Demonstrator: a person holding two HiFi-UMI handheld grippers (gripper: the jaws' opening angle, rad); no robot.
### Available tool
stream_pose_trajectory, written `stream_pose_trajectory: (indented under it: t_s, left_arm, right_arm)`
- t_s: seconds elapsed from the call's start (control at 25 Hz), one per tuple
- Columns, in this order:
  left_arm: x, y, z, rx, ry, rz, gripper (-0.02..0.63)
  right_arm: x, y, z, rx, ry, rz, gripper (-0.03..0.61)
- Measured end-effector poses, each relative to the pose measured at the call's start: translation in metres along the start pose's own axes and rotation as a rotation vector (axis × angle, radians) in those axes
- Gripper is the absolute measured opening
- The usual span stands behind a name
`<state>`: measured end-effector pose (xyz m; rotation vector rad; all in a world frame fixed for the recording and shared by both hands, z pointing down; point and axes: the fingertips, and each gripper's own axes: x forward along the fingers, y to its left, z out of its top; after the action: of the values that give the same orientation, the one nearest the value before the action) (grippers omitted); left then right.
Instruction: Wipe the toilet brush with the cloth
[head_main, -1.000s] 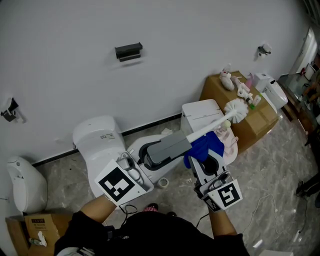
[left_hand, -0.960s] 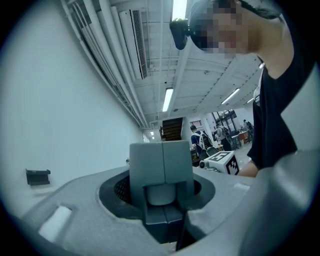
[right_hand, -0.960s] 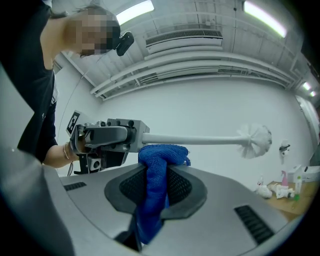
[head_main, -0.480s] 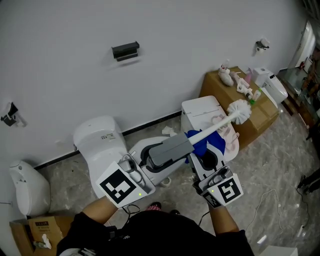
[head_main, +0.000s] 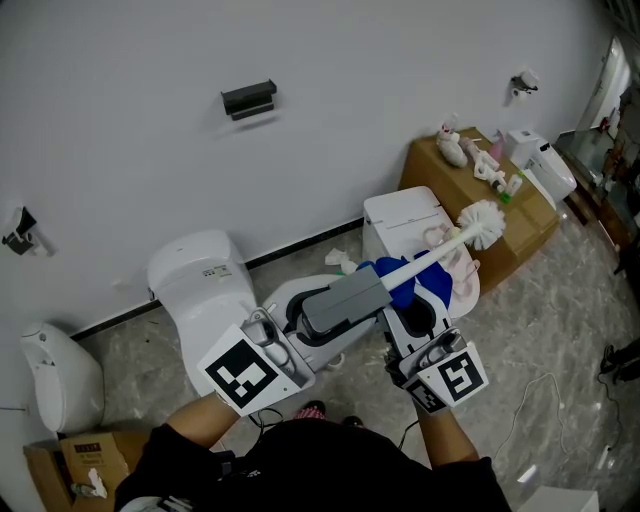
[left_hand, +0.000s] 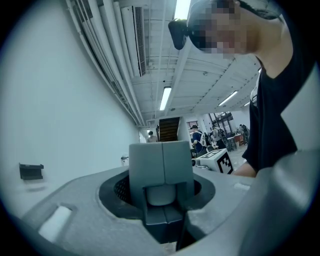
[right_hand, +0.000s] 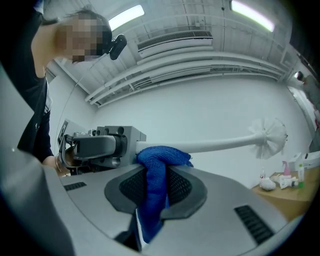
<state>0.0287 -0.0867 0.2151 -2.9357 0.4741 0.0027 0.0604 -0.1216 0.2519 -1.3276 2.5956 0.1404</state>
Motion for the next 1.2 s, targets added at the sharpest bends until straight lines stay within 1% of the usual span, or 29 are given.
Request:
stream_pose_trajectory:
  t_s: [0.24, 0.72, 1.2]
  left_arm:
    - [0.0014, 0.0005, -0.0011, -0.001, -0.001, -0.005, 0.172]
    - [-0.0026, -0.0012, 0.0008, 0.009, -0.012, 0.004, 0.172]
    - [-0.0058, -0.0034, 0.0009, -0.006, -0.019, 0.001, 0.172]
  right_arm:
    - [-0.0005, -0.0023, 0.0002, -0.016, 0.007, -0.008, 0.078]
    - [0.0010, -0.0020, 0.0033, -0.001, -0.005, -0.010, 0.078]
    - [-0.0008, -0.0052, 0.0041, 0.002, 0.003, -0.021, 0.080]
